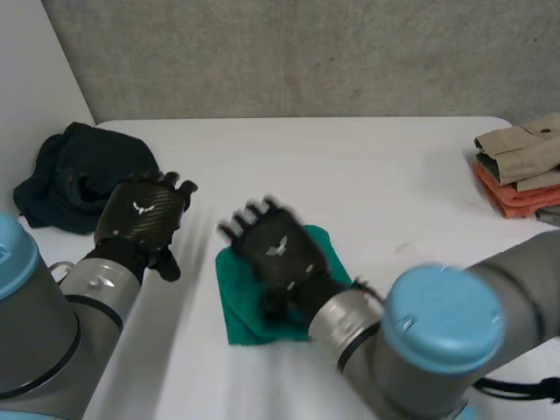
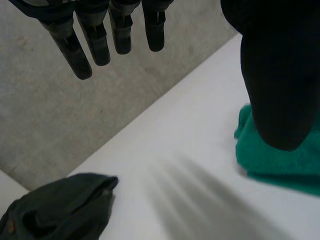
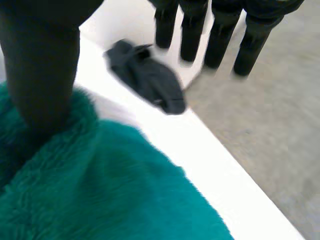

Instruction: Fold the laundry.

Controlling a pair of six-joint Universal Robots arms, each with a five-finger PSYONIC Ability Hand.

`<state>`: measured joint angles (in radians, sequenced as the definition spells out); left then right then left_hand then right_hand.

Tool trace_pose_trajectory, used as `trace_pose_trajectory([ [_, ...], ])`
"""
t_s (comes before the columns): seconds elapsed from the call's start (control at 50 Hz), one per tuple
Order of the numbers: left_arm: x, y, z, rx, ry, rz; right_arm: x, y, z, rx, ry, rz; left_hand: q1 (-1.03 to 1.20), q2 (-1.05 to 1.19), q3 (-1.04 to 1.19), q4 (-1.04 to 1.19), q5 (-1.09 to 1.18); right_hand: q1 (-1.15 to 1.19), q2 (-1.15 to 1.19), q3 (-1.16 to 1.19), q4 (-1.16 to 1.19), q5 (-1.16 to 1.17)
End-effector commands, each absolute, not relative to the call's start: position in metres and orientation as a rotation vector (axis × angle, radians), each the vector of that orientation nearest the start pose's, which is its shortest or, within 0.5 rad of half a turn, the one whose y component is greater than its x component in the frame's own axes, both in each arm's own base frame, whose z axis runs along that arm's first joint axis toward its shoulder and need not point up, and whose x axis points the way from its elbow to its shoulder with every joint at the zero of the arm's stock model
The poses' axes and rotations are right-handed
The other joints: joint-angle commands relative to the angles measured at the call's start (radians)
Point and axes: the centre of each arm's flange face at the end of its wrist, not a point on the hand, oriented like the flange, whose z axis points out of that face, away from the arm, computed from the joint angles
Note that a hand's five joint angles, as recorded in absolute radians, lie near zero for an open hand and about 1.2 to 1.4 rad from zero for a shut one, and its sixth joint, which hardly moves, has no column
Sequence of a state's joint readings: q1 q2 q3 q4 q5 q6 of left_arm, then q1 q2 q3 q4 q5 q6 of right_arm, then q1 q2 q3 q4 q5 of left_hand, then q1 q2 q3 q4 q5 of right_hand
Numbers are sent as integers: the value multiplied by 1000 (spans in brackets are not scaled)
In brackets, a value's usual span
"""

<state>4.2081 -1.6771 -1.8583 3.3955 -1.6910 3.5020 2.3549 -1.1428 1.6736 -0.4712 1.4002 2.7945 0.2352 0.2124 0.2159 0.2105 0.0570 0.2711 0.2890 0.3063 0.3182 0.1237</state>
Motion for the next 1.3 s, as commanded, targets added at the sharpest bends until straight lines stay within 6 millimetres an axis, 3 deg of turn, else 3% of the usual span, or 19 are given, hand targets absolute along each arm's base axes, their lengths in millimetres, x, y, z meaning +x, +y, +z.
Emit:
trace_pose_trajectory([
  [0.02,-272,-202,228,943,2227,-2199,326,-198,217,-752,1745,-1726,-61,-38,-41,-36,-57,-97,-114,-132,-144,-124],
  [0.06,-286,-197,229,1013,2259,-2249,312,-212,214,-700,1835,-1699,-61,-38,-41,-36,-57,-97,-114,-132,-144,-124],
  [0.16,-317,-184,224,1172,2364,-2280,298,-230,200,-708,2005,-1622,-61,-38,-41,-36,-57,-97,-114,-132,-144,-124],
  [0.3,-347,-175,200,1239,2602,-2019,299,-249,172,-703,2200,-1382,-61,-38,-41,-36,-57,-97,-114,-132,-144,-124],
  [0.42,-344,-181,176,1137,2714,-1668,308,-250,155,-750,2210,-1275,-61,-38,-41,-36,-57,-97,-114,-132,-144,-124],
  [0.58,-331,-192,145,1051,2684,-1445,313,-245,132,-919,2257,-1283,-61,-38,-41,-36,-57,-97,-114,-132,-144,-124],
  [0.68,-325,-192,140,1056,2662,-1401,308,-247,128,-997,2307,-1341,-61,-38,-41,-36,-57,-97,-114,-132,-144,-124],
  [0.78,-323,-192,154,1046,2654,-1480,308,-245,138,-1028,2287,-1401,-61,-38,-41,-36,-57,-97,-114,-132,-144,-124],
  [0.9,-318,-187,207,1048,2636,-1736,310,-224,182,-1081,2160,-1656,-61,-38,-41,-36,-57,-97,-114,-132,-144,-124],
  [0.98,-310,-179,232,1090,2644,-1835,309,-202,194,-1143,2083,-1780,-61,-38,-41,-36,-57,-97,-114,-132,-144,-124],
  [1.04,-305,-174,246,1125,2645,-1905,308,-186,194,-1206,2022,-1827,-61,-38,-41,-36,-57,-97,-114,-132,-144,-124],
  [1.14,-294,-174,273,1256,2646,-2071,305,-150,173,-1339,1922,-1855,-61,-38,-41,-36,-57,-97,-114,-132,-144,-124],
  [1.3,-297,-169,295,1621,2667,-2206,306,-125,136,-1386,1876,-1806,-61,-38,-41,-36,-57,-97,-114,-132,-144,-124],
])
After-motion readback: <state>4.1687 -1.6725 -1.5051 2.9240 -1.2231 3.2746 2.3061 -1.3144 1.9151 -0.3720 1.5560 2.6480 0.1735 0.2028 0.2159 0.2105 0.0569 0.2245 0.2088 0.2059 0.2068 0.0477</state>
